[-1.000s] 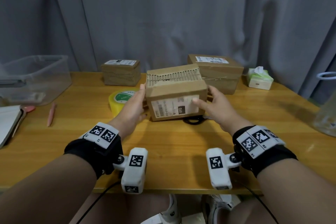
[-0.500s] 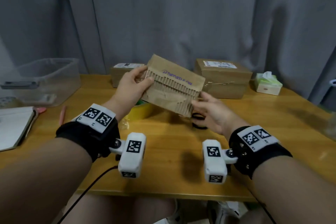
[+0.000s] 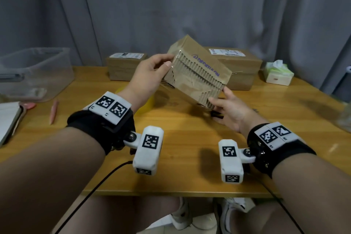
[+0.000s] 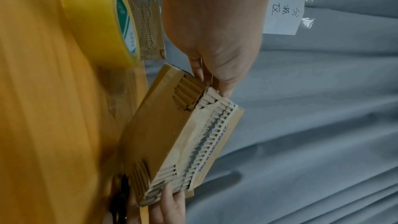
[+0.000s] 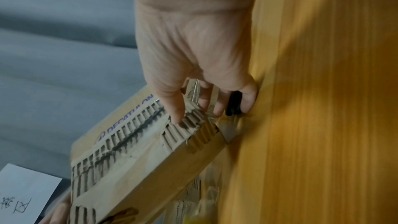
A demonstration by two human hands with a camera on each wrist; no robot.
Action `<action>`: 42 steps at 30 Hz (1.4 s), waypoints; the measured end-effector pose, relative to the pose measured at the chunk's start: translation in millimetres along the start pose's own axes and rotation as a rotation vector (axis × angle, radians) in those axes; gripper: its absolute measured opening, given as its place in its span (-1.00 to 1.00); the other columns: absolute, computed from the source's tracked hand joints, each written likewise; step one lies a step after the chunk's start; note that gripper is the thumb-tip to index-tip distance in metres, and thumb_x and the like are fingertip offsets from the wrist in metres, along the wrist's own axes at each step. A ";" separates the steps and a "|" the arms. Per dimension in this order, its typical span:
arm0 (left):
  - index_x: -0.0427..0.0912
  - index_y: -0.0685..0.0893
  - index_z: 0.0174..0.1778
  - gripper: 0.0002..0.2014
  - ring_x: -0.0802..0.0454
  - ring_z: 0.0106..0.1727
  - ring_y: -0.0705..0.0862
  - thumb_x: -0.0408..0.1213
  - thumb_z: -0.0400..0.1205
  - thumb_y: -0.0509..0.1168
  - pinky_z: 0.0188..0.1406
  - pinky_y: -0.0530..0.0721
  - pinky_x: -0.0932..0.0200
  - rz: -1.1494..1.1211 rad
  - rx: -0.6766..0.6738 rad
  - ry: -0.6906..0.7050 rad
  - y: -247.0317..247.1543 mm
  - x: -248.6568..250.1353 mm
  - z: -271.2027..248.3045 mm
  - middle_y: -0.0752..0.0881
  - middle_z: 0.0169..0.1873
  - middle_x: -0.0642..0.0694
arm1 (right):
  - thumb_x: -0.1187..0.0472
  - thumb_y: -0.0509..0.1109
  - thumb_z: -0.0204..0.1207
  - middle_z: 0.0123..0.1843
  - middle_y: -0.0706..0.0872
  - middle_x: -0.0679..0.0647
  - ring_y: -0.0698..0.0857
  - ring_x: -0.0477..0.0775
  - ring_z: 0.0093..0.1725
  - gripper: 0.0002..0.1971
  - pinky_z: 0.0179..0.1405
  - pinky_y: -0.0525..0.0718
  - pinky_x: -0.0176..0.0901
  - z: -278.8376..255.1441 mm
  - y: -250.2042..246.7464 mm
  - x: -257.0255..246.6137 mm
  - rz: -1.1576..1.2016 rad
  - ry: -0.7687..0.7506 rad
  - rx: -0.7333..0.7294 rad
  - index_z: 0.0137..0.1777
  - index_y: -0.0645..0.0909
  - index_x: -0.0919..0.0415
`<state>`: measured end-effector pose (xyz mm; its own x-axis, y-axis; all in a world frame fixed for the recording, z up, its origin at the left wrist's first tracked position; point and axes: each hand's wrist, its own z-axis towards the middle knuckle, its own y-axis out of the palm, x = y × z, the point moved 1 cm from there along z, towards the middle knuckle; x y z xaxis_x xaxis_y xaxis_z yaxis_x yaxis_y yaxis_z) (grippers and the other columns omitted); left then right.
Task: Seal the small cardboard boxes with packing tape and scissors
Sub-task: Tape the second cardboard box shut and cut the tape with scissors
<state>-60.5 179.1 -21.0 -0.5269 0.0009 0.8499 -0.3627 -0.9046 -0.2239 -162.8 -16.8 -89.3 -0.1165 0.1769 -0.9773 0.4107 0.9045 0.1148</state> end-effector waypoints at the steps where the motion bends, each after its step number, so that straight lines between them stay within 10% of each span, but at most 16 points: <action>1: -0.18 0.66 0.27 -0.75 0.12 0.14 0.68 -0.38 0.70 0.21 0.20 0.65 0.20 0.007 -0.014 0.002 2.1 -0.6 0.2 0.73 0.09 -0.06 | 0.34 0.43 0.52 0.43 0.59 0.05 0.46 0.17 0.46 -0.33 0.41 0.35 0.25 0.2 -3.7 -0.5 -0.004 -0.004 0.021 0.50 0.36 -0.28; 14: -0.03 0.56 0.43 -0.54 0.19 0.34 0.55 -0.20 0.59 0.39 0.41 0.50 0.18 0.084 -0.192 0.029 20.6 4.6 -4.7 0.59 0.33 0.00 | 0.39 0.30 0.63 0.15 0.71 0.03 0.68 0.07 0.14 -0.53 -0.12 0.72 0.03 -13.6 -22.4 -17.1 0.126 -0.047 0.196 0.45 0.48 -0.08; 23: -0.06 0.50 0.39 -0.53 0.23 0.14 0.61 -0.35 0.55 0.39 -0.04 0.60 0.50 0.066 -0.112 -0.030 13.0 -0.1 -9.4 0.55 0.35 -0.05 | 0.32 0.26 0.67 0.04 0.73 -0.02 0.71 -0.02 0.01 -0.65 -0.09 0.74 -0.01 -21.5 -15.7 -34.5 -0.093 -0.148 0.169 0.42 0.55 0.09; 29: -0.08 0.56 0.17 -0.61 0.00 0.12 0.67 -0.09 0.43 0.35 0.19 0.65 0.00 0.148 -0.011 -0.126 1.6 1.2 -8.5 0.62 0.13 -0.04 | 0.24 0.30 0.66 -0.02 0.75 0.13 0.74 0.12 -0.12 -0.85 -0.33 0.76 -0.14 -27.1 -2.6 -57.3 -0.372 -0.203 0.216 0.10 0.69 0.21; 35: -0.13 0.56 0.07 -0.79 0.07 -0.16 0.63 -0.10 0.63 0.27 -0.21 0.62 0.13 0.167 0.009 -0.256 -6.1 -5.9 -12.6 0.61 -0.24 0.06 | 0.19 0.35 0.62 -0.26 0.65 0.21 0.61 0.09 -0.38 -0.75 -0.56 0.60 -0.25 -27.8 6.3 -64.7 -0.551 -0.245 0.236 -0.11 0.70 0.40; 39: -0.17 0.62 0.34 -0.67 0.22 0.09 0.63 -0.17 0.76 0.09 0.16 0.56 0.22 -0.010 -0.024 -0.150 -18.4 -6.1 -24.2 0.68 0.13 0.03 | 0.23 0.36 0.62 -0.18 0.69 0.20 0.67 0.09 -0.26 -0.85 -0.42 0.65 -0.18 -24.3 3.3 -52.8 -0.366 -0.105 0.201 -0.08 0.67 0.31; 42: 0.15 0.43 0.52 -0.56 0.22 0.55 0.27 -0.03 0.69 0.20 0.52 0.29 0.12 0.060 -0.176 -0.098 -21.3 -3.6 -26.4 0.27 0.58 0.04 | 0.27 0.29 0.67 0.00 0.72 0.24 0.70 0.14 -0.10 -0.82 -0.31 0.68 -0.10 -21.4 2.6 -38.5 -0.221 -0.024 0.149 0.15 0.65 0.32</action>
<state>-71.1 209.6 -31.9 -0.4775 -0.0995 0.8730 -0.4664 -0.8133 -0.3478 -176.6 -12.9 -47.5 -0.1971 -0.0293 -0.9799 0.5065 0.8528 -0.1273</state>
